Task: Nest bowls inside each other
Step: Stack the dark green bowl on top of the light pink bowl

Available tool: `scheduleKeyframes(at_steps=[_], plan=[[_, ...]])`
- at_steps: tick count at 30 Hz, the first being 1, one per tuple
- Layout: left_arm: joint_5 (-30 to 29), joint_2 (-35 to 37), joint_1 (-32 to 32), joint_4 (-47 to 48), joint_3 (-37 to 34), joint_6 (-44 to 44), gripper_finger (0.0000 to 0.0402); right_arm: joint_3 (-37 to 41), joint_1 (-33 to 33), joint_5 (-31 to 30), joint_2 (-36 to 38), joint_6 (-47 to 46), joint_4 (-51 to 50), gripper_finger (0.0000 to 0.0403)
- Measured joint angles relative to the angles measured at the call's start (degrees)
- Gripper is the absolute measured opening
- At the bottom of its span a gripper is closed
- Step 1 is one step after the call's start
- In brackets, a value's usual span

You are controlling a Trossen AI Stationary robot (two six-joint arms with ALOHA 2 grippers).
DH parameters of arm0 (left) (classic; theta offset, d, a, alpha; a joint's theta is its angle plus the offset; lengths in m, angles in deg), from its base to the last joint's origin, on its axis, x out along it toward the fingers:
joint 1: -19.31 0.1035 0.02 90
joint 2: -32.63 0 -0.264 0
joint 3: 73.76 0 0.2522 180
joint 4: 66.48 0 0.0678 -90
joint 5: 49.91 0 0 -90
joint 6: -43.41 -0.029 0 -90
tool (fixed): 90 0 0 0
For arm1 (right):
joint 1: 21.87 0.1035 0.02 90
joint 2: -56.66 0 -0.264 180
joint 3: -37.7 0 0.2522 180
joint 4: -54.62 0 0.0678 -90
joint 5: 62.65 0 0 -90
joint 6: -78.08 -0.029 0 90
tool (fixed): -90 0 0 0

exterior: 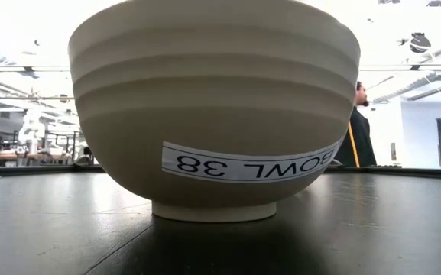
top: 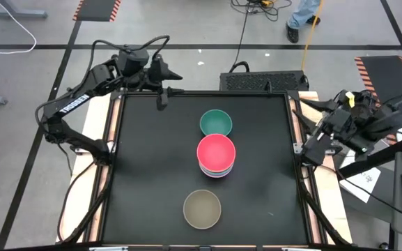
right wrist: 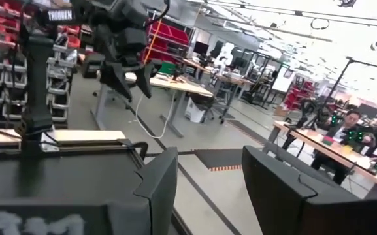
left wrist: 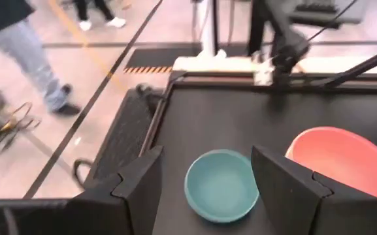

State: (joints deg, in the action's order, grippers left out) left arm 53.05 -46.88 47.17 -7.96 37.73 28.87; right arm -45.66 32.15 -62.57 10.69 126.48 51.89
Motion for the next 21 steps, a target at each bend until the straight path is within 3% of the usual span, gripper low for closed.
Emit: scheduleKeyframes(at_steps=[6, 13, 21], plan=[[0.91, 1.13, 0.26, -4.19, 0.56, 0.57, 0.0234, -15.05, -1.15, 1.53, -6.53, 1.78, -5.27, 0.0165], [10.19, 3.48, 0.34, -5.79, 0.81, 4.62, 0.0234, -36.37, -1.49, 3.77, -15.96, 3.6, -18.74, 0.0165], [18.02, 7.63, -0.28, -4.27, 0.77, 7.73, 0.0234, -45.98, 1.61, 6.4, -26.59, 7.22, -18.81, 0.0165]])
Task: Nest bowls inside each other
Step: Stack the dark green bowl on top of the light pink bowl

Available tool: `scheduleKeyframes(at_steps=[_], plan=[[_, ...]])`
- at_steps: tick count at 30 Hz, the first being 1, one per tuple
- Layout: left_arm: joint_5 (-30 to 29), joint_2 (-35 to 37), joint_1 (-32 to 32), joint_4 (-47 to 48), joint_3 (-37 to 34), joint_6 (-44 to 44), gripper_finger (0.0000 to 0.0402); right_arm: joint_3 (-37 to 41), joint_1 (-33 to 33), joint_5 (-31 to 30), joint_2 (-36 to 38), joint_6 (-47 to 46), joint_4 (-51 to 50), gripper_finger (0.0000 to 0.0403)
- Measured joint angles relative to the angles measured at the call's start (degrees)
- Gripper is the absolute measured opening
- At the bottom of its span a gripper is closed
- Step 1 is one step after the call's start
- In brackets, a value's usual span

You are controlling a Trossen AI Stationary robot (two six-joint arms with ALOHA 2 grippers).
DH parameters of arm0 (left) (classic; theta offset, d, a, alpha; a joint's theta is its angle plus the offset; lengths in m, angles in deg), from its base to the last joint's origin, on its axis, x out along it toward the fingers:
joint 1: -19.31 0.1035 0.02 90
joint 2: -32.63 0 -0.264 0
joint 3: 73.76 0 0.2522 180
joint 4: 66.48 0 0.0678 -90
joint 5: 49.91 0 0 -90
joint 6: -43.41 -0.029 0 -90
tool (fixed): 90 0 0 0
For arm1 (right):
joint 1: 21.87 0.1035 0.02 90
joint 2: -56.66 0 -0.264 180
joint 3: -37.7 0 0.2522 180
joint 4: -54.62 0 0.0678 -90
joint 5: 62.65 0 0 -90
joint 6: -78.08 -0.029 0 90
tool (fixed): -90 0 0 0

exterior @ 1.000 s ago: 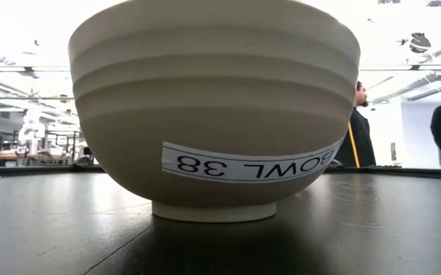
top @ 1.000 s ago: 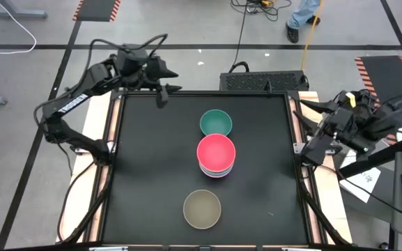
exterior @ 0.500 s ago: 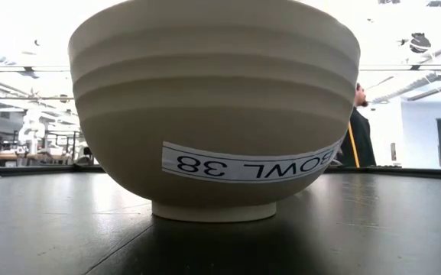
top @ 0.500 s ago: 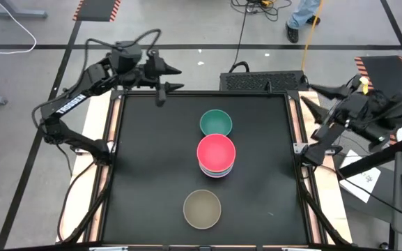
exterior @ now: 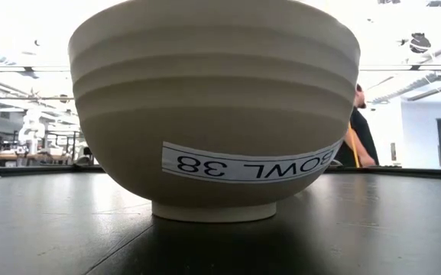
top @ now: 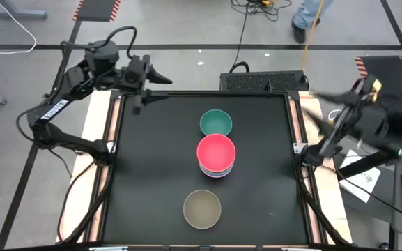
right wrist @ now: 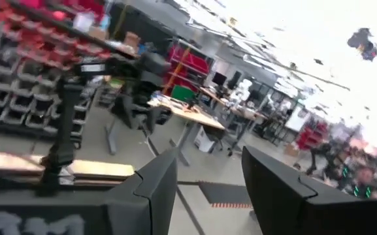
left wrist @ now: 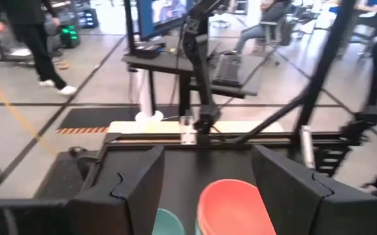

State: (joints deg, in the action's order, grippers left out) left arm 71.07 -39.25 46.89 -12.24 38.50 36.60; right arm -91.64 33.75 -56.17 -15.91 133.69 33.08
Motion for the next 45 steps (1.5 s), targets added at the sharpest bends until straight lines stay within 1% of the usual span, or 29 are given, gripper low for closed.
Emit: scheduleKeyframes(at_steps=[4, 9, 11, 13, 16, 21, 24, 26, 27, 28, 29, 30, 31, 32, 33, 35, 37, 40, 43, 44, 45], plan=[[0.7, 2.61, -0.36, 1.83, 0.0, 0.0, 0.0234, -2.17, 1.55, 0.01, -3.55, 0.56, 0.12, 0.0165], [0.7, 4.64, -0.36, 2.68, 0.02, 1.75, 0.0234, -3.34, 3.78, -0.24, -5.08, -0.24, 3.75, 0.0165], [0.68, 5.11, -0.39, 2.66, 0.02, 3.43, 0.0234, -3.29, 3.8, -0.13, -5.12, -4.35, 4.2, 0.0165], [0.68, 5.27, -0.4, 1.98, 0.02, 5.28, 0.0234, -3.29, 2.29, 0.11, -4.7, -10.06, 4.41, 0.0165], [0.68, 5.19, -0.37, -0.65, 0.02, 8.56, 0.0234, -3.34, -3.16, 0.8, -4.95, -12.56, 4.8, 0.0165], [1.77, 5.26, -0.36, -5.99, 0.02, 12.05, 0.0234, -3.22, -15.04, 6.07, -6.16, -12.51, 2.99, 0.0165], [2.08, 5.27, -0.35, -6.6, 0.02, 14.05, 0.0234, -3.2, -21.56, 7.04, -5.72, -14.37, -2.9, 0.0165], [2.06, 5.31, -0.22, -6.21, 0.02, 14.87, 0.0234, -3.39, -26.43, 7.71, -4.81, -18.64, -9.13, 0.0165], [2.06, 5.33, -0.18, -6.22, 0.02, 15.27, 0.0234, -3.4, -28.84, 8.99, -4.24, -22.75, -14.37, 0.0165], [2.08, 5.37, -0.18, -6.28, 0.02, 15.72, 0.0234, -3.4, -31.38, 12.27, -3.59, -29.1, -20.99, 0.0164], [2.08, 5.39, -0.18, -6.3, 0.02, 15.99, 0.0234, -3.39, -34.57, 18.71, -2.87, -37.8, -28.52, 0.0164], [2.08, 5.39, -0.18, -6.35, 0.02, 16.0, 0.0234, -3.32, -38.53, 28.6, -2.13, -47.53, -36.42, 0.0164], [2.06, 5.39, -0.18, -6.33, 0.02, 16.01, 0.0234, -3.28, -43.46, 40.63, -1.76, -56.23, -43.95, 0.0164], [2.05, 5.36, -0.18, -6.38, 0.02, 16.02, 0.0234, -2.89, -48.83, 48.75, -1.88, -60.58, -48.9, 0.0164], [2.05, 5.35, -0.18, -6.6, 0.02, 16.02, 0.0234, -2.16, -53.61, 52.77, -2.4, -63.03, -52.94, 0.0164], [2.1, 5.37, -0.01, -7.33, 0.02, 15.97, 0.0234, 0.62, -59.49, 57.03, -3.19, -63.99, -57.28, 0.0164], [2.38, 5.37, 0.49, -8.01, 0.02, 15.99, 0.0234, 3.56, -65.11, 60.61, -4.28, -60.9, -56.46, 0.0164], [2.54, 5.37, 1.57, -7.85, 0.02, 16.62, 0.0234, 7.24, -74.34, 68.8, -5.17, -58.95, -55.6, 0.0164], [3.54, 5.37, 2.35, -7.6, 0.02, 17.62, 0.0234, 10.6, -83.33, 78.38, -5.57, -56.82, -54.51, 0.0164], [3.55, 5.37, 2.53, -7.57, 0.02, 17.86, 0.0234, 11.67, -85.38, 82.45, -5.6, -56.65, -53.7, 0.0164], [3.57, 5.46, 2.76, -7.49, 0.02, 17.9, 0.0234, 12.76, -87.36, 88.33, -5.59, -56.54, -52.11, 0.0164]])
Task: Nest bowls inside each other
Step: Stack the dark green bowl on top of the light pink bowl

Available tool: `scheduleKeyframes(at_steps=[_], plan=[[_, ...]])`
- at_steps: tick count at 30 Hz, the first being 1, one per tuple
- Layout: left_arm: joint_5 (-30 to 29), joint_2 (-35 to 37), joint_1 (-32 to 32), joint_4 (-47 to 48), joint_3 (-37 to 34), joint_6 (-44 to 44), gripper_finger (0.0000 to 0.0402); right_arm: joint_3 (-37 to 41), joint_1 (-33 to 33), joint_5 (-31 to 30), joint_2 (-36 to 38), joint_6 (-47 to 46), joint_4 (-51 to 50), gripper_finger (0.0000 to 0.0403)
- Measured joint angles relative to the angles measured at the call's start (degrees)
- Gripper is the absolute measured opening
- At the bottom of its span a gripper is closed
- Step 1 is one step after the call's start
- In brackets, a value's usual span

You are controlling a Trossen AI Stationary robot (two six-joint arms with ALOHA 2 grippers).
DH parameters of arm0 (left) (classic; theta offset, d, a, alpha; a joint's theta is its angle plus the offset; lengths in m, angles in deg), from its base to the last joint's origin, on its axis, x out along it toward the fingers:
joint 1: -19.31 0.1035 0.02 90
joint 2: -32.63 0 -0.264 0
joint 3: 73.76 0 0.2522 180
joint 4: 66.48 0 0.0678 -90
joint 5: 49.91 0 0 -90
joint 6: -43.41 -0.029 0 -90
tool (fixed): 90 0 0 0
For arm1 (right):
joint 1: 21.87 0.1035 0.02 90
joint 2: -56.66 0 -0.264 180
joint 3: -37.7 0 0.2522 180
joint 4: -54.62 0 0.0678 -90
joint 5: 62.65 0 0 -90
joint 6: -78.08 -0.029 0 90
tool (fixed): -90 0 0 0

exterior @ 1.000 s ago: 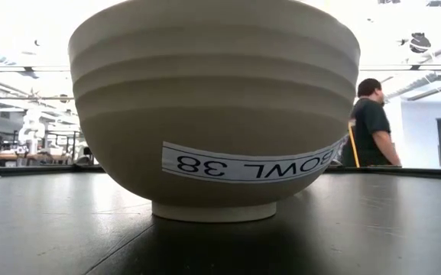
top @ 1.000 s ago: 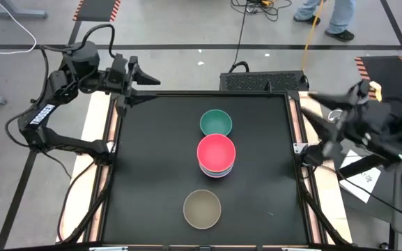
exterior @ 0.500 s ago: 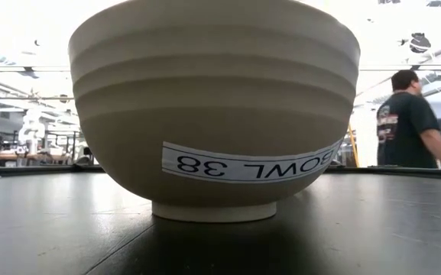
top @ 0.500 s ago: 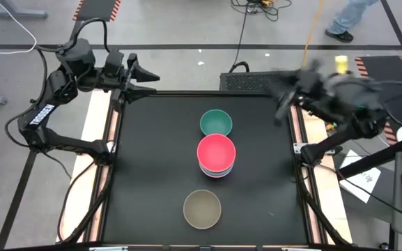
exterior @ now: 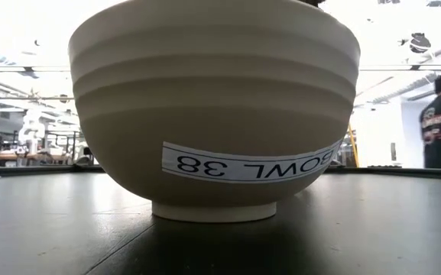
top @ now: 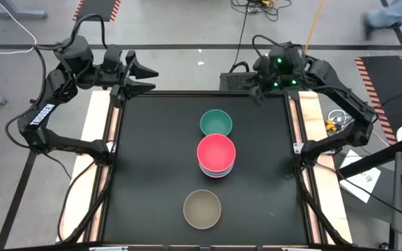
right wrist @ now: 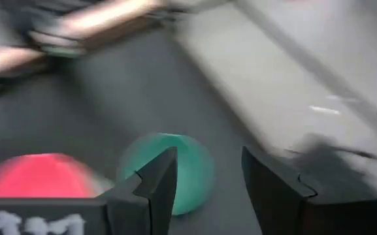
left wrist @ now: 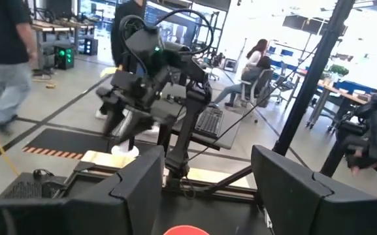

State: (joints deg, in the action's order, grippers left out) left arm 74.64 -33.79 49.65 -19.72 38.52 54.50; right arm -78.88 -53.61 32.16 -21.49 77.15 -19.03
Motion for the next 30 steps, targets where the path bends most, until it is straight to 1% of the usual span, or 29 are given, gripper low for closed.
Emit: scheduleKeyframes(at_steps=[2, 3, 5, 6, 7, 10, 12, 16, 22, 26, 30], plan=[[0.12, 0.12, 0.5, 0.53, 0.0, 0.05, 0.0234, 2.37, -4.61, 13.69, -0.06, 0.07, 0.75, 0.0164], [0.11, 0.15, 0.78, 0.55, 0.0, 0.07, 0.0234, 3.68, -6.72, 19.54, -0.11, -0.17, 0.65, 0.0164], [0.13, 0.15, 1.21, 0.88, 0.0, 0.2, 0.0234, 6.56, -9.1, 25.92, -0.35, -1.37, 1.68, 0.0164], [0.1, 0.14, 1.39, 1.01, 0.0, 0.3, 0.0234, 8.06, -9.59, 28.15, -0.56, -1.56, 1.98, 0.0164], [0.08, 0.13, 1.63, 1.12, 0.0, 0.58, 0.0234, 9.54, -9.69, 28.99, -0.61, -1.6, 2.65, 0.0164], [0.1, 0.13, 2.21, 1.09, 0.0, 1.13, 0.0234, 13.8, -9.83, 29.59, -1.07, -1.44, 3.77, 0.0164], [0.08, 0.15, 2.52, 1.07, 0.0, 1.46, 0.0234, 16.1, -10.29, 30.0, -1.72, -1.84, 6.27, 0.0164], [-0.05, 0.13, 3.17, 0.04, 0.0, 2.1, 0.0234, 18.6, -9.65, 30.47, -1.66, -5.59, 11.69, 0.0164], [-0.03, 0.24, 3.62, -0.31, 0.0, 2.75, 0.0234, 18.85, -8.73, 24.15, -2.62, -12.92, 12.91, 0.0164], [0.03, 0.45, 3.61, -0.23, 0.0, 2.73, 0.0234, 18.85, -6.57, 19.01, -6.19, -12.2, 8.94, 0.0164], [0.06, 0.52, 3.61, -0.2, 0.0, 2.92, 0.0234, 18.88, -4.65, 18.28, -11.06, -9.86, 5.56, 0.0164]])
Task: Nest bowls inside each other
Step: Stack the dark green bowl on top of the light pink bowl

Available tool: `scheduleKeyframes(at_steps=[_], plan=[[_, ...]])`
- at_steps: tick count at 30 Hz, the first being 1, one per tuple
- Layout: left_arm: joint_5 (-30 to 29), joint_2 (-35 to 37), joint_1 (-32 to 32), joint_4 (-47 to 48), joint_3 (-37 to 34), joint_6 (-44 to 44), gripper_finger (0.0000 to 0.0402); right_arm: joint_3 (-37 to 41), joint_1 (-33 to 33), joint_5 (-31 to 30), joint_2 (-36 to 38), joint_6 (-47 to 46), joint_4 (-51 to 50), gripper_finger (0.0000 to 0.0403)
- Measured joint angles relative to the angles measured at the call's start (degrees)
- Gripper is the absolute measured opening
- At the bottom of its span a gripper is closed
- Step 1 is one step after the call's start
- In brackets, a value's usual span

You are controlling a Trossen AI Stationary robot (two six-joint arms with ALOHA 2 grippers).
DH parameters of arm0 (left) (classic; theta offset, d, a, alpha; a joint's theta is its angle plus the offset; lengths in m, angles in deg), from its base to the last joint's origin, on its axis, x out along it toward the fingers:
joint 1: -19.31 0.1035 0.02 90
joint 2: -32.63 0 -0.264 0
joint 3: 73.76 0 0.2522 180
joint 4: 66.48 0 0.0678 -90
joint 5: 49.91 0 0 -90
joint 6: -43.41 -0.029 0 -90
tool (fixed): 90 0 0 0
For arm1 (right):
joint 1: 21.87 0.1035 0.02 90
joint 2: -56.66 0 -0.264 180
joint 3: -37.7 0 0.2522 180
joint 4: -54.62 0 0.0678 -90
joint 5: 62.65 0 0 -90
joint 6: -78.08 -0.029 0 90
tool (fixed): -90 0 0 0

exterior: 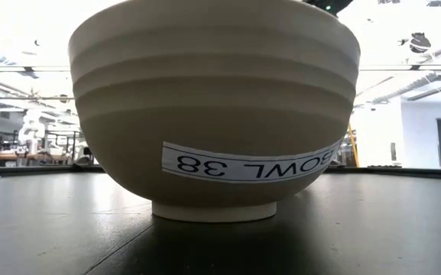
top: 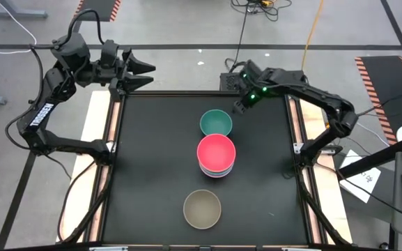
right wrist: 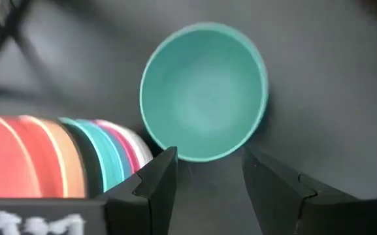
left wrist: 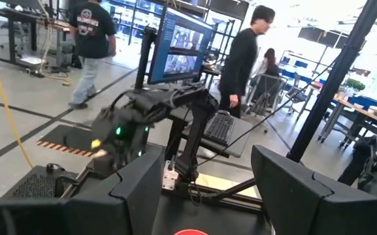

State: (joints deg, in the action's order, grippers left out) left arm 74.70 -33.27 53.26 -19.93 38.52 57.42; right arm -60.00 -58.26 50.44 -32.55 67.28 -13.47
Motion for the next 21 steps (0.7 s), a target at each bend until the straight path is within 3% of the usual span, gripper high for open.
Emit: scheduleKeyframes(at_steps=[5, 10, 21], plan=[[0.38, 0.64, 0.0, -0.04, -0.02, 0.28, 0.0234, 0.0, 0.28, -4.01, -1.5, 3.12, -0.74, 0.0164], [0.75, 1.04, 0.11, -0.06, -0.02, 1.4, 0.0234, -0.11, -1.31, -3.25, -0.69, 2.5, -0.8, 0.0164], [1.09, 1.51, 0.11, -2.94, -0.02, 3.23, 0.0234, -0.09, -0.63, -2.03, -7.39, 4.01, -1.29, 0.0164]])
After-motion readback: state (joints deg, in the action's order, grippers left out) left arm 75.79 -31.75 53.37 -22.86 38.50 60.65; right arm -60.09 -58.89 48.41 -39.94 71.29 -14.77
